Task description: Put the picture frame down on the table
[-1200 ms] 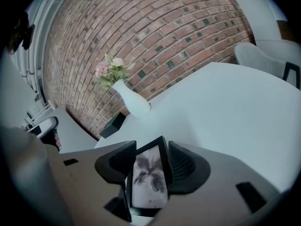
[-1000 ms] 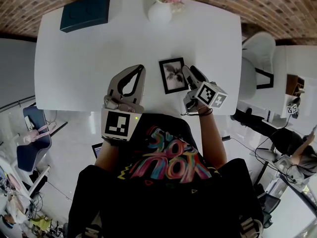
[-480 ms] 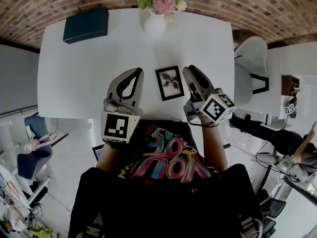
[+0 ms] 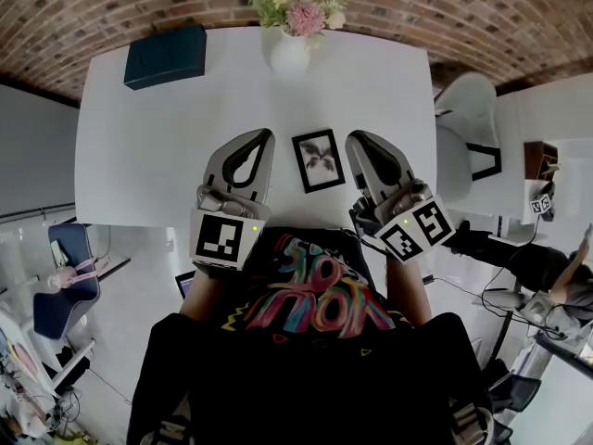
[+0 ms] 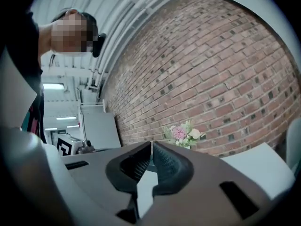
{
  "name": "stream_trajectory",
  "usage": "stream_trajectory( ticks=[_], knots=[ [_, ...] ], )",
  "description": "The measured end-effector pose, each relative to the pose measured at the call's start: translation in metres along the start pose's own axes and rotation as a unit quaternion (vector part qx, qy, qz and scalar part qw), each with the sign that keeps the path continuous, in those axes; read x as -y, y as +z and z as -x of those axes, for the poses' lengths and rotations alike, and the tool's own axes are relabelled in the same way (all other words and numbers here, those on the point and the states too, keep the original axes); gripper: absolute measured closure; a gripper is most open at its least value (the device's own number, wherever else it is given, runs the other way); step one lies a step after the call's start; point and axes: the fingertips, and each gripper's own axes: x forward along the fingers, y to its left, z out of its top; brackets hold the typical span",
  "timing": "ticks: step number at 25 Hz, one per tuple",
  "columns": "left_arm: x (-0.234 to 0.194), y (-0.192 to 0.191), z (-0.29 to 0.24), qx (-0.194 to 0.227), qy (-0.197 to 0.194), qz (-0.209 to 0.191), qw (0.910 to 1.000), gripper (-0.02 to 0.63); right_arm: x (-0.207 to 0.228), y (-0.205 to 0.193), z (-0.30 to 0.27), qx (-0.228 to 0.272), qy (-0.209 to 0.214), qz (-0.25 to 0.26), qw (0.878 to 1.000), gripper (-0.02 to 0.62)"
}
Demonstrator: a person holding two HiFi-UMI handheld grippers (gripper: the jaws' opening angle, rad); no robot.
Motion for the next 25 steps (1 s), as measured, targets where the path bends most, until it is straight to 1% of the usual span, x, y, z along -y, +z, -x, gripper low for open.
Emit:
stream_trajectory(
  ticks=[5,8,12,17,25],
  knots=[
    [0.0,0.001,0.006,0.001,-0.003,0.0,1.0,0.581,-0.016,0.006,0.01,0.001,-0.012,0.071,0.997,0.574],
    [-0.001,0.002,0.008,0.0,-0.002,0.0,1.0,0.581,-0.02,0.006,0.013,-0.003,-0.021,0.091,0.996,0.574],
    [0.0,0.004,0.008,0.003,-0.004,0.0,1.0,0.581,-0.02,0.006,0.015,-0.009,-0.027,0.1,0.995,0.575],
    [0.0,0.005,0.009,0.005,-0.005,-0.004,1.0,0.581,-0.017,0.001,0.009,-0.014,-0.024,0.094,0.995,0.575],
    [-0.005,0.005,0.011,0.007,0.001,-0.002,1.0,0.581,-0.02,-0.003,0.001,-0.02,-0.017,0.1,0.995,0.575]
  ],
)
